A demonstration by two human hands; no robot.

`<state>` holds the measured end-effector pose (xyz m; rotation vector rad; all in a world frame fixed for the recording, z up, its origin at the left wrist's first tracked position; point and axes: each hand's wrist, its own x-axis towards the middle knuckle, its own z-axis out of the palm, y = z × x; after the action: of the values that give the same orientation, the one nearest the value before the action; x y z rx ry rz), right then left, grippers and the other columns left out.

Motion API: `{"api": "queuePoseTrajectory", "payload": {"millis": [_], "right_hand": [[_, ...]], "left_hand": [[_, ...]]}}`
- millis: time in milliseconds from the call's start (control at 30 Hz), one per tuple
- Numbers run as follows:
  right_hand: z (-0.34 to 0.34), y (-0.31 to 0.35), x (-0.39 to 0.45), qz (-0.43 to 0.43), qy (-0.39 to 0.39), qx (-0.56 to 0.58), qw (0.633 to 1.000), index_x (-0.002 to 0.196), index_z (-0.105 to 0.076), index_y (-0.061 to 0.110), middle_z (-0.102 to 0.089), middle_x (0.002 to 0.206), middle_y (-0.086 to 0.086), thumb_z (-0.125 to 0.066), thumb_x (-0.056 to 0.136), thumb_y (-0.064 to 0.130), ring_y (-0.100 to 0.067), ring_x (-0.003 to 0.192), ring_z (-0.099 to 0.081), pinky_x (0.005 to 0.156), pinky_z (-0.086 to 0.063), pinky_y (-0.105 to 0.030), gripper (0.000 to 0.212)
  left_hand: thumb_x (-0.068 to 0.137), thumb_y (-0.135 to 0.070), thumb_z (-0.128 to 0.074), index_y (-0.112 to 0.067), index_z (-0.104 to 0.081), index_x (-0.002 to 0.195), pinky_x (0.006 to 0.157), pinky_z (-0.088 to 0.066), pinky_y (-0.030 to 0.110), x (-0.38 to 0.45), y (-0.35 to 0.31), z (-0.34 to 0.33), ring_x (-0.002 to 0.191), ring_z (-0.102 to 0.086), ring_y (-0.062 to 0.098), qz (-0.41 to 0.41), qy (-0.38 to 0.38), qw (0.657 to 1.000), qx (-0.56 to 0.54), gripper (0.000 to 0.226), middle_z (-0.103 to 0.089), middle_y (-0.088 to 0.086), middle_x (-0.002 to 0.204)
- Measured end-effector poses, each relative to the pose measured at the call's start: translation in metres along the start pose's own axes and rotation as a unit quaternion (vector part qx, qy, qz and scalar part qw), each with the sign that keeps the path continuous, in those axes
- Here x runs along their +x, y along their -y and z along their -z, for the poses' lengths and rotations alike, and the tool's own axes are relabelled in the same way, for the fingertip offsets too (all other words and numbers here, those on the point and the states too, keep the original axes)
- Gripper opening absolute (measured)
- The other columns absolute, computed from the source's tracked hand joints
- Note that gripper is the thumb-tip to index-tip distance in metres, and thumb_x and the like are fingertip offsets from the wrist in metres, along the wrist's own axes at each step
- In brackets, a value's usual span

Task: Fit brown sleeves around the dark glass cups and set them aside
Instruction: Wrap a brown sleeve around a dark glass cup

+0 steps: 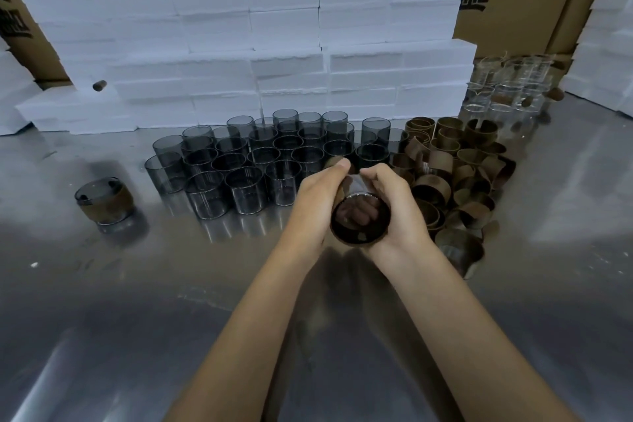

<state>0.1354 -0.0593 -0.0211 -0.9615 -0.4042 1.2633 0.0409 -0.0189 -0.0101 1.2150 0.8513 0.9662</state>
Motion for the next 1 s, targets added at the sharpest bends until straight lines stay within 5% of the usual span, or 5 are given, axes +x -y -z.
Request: {"api": "queuePoseTrajectory", "payload": {"millis": [167,367,700,867,1000], "right_hand": [[0.002,0.002,0.000,0.004,-0.010,0.011,1.000,0.084,-0.070,0.011,-0.069,0.071,-0.002,-0.069,0.087,0.024,-0.015,0.061,-0.067,0.064,-0.053,-0.031,0.013],[0.002,0.006,-0.001,-0.011,-0.010,0.018,1.000,0.095,-0.070,0.008,-0.068,0.079,-0.007,-0.070,0.087,0.022,-0.020,0.070,-0.066,0.070,-0.054,-0.033,0.017],[0.005,0.007,0.001,0.036,0.043,0.016,0.998,0.093,-0.070,0.008,-0.071,0.081,-0.009,-0.065,0.091,0.027,-0.021,0.077,-0.069,0.071,-0.056,-0.034,0.020],[0.005,0.011,0.000,-0.078,0.124,0.043,0.988,0.105,-0.073,0.011,-0.074,0.102,-0.017,-0.062,0.092,0.039,-0.032,0.090,-0.072,0.084,-0.060,-0.048,0.033],[0.008,0.015,0.001,-0.022,0.143,-0.011,0.989,0.097,-0.072,0.000,-0.068,0.088,-0.022,-0.053,0.093,0.039,-0.031,0.069,-0.067,0.060,-0.058,-0.036,0.043]], "left_hand": [[0.103,-0.038,-0.057,-0.024,-0.079,0.074,0.090,-0.058,0.037,-0.001,0.008,0.000,0.086,-0.076,0.020,-0.035,0.024,0.999,-0.005,0.039,-0.078,0.007,0.086],[0.106,-0.035,-0.053,-0.029,-0.073,0.057,0.060,-0.053,0.016,-0.003,0.007,-0.003,0.059,-0.068,0.005,-0.073,0.022,0.997,0.015,0.054,-0.068,-0.007,0.060],[0.106,-0.042,-0.049,-0.006,-0.053,0.066,0.071,-0.047,0.030,-0.003,0.004,0.000,0.065,-0.053,0.016,-0.167,0.002,0.981,0.102,0.054,-0.052,0.009,0.062],[0.102,-0.045,-0.048,-0.014,-0.066,0.074,0.075,-0.053,0.041,-0.007,-0.005,0.006,0.079,-0.063,0.016,-0.288,-0.035,0.935,0.205,0.045,-0.063,-0.006,0.074],[0.109,-0.034,-0.044,-0.011,-0.073,0.082,0.062,-0.048,0.013,-0.003,-0.008,0.011,0.067,-0.065,0.001,-0.242,-0.056,0.963,0.102,0.046,-0.073,0.004,0.078]]}}
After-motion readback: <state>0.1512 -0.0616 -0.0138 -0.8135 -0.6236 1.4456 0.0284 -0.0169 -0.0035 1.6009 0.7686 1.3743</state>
